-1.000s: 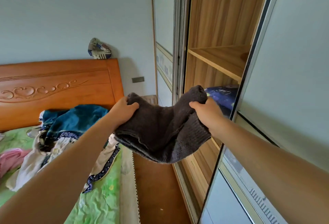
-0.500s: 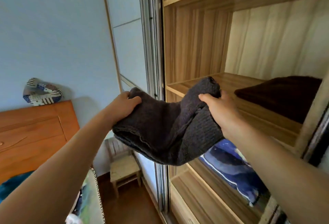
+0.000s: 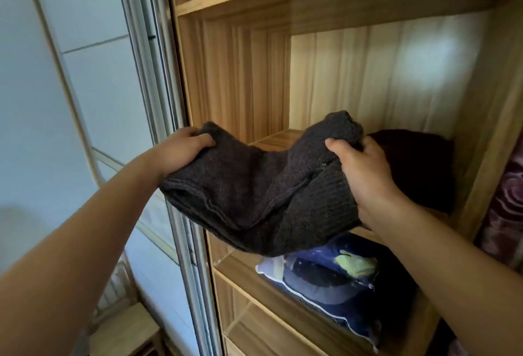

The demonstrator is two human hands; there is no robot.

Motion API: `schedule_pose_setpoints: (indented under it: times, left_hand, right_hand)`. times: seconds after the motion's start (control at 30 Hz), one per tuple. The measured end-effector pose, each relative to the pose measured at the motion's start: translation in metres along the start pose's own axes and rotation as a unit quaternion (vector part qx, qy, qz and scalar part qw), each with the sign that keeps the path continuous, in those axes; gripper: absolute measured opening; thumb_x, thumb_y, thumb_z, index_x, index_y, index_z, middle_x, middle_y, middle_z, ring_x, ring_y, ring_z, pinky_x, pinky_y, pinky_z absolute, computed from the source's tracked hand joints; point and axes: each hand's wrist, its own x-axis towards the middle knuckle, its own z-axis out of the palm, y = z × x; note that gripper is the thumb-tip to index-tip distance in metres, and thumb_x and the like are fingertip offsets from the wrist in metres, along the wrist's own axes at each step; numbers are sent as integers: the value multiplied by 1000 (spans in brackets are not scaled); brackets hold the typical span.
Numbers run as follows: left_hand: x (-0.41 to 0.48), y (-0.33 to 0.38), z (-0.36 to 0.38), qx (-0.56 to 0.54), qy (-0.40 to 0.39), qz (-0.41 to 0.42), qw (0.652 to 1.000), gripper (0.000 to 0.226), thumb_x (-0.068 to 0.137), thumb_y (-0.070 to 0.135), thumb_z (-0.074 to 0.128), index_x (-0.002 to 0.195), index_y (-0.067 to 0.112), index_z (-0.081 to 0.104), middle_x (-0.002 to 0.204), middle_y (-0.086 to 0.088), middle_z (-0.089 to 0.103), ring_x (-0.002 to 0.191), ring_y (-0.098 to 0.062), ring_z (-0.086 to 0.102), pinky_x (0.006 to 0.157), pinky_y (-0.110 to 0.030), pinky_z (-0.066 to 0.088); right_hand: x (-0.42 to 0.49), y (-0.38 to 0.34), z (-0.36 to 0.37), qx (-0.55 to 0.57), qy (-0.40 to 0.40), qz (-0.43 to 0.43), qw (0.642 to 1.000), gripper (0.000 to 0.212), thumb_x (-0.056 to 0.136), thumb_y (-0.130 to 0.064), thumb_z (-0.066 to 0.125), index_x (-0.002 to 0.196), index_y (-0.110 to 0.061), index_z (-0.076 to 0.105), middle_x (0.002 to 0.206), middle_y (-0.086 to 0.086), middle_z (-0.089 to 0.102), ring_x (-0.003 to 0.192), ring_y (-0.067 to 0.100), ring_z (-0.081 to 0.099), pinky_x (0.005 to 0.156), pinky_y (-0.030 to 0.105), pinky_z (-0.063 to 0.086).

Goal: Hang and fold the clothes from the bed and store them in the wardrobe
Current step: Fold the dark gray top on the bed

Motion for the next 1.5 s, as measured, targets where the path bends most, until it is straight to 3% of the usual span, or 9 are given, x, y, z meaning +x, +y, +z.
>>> schedule_pose_setpoints:
  times: [0.2,0.33,0.5,0.67,0.93,1.1,1.23,1.33,1.5]
  left_hand:
    - [101,18,22,-18,-77,75,994,37,76,46,62,108,28,68,98,1,73,90,-21,69,69,-29,49]
    - [164,23,45,-27,-131,86,987,30,87,38,60,107,17,70,90,-6,75,76,-21,71,63,-25,48]
    - [201,28,69,-41,-145,97,984,13,94,30,59,86,21,65,52,11,67,44,-5,63,32,-14,37]
    - [215,26,88,-137,-204,53,968,15,94,23,57,100,14,67,69,-5,74,59,-19,71,52,-24,52]
    - [223,29,140,-220,-302,-17,927,24,95,30,60,113,16,64,101,-9,72,88,-23,68,50,-26,54]
    - [218,29,170,-262,-348,-50,899,17,96,22,57,112,20,63,96,-5,71,83,-18,67,52,-26,58]
    - [216,24,179,-220,-378,-81,896,17,96,21,60,113,19,59,101,-9,68,85,-21,66,55,-28,61]
    - [227,21,178,-152,-376,-86,910,22,97,27,61,116,18,59,111,-12,64,98,-25,66,73,-36,62]
    - [265,40,196,105,-297,172,934,27,96,42,59,114,22,63,109,2,62,87,-6,54,66,-25,41]
  right_hand:
    - [43,-1,9,8,110,1,994,18,87,-39,74,98,-34,61,103,1,72,87,23,72,78,47,62]
    - [69,3,19,3,166,5,986,22,88,-39,73,105,-30,62,103,4,72,87,26,72,79,48,61]
    - [94,-5,8,-35,197,57,978,40,88,-36,75,121,-15,65,105,10,73,89,30,72,76,41,61]
    - [119,-21,-23,-114,204,122,965,43,91,-28,73,128,-8,63,100,12,73,84,31,71,60,32,56]
    - [197,-55,-67,-326,204,118,916,54,103,-16,56,151,-1,36,149,18,46,129,34,50,92,35,44]
    - [244,-54,-85,-467,204,111,853,44,104,-15,51,145,-1,45,138,17,53,97,25,51,81,30,42]
    - [261,-32,-92,-582,178,97,788,36,103,-18,51,134,0,53,133,20,56,110,32,59,79,32,43]
    - [254,-7,-93,-689,128,124,703,34,103,-23,49,130,-5,58,133,18,58,113,33,59,88,34,50]
    - [214,-9,-71,-783,253,15,568,40,101,-39,47,124,-9,61,135,19,52,124,39,45,96,47,42]
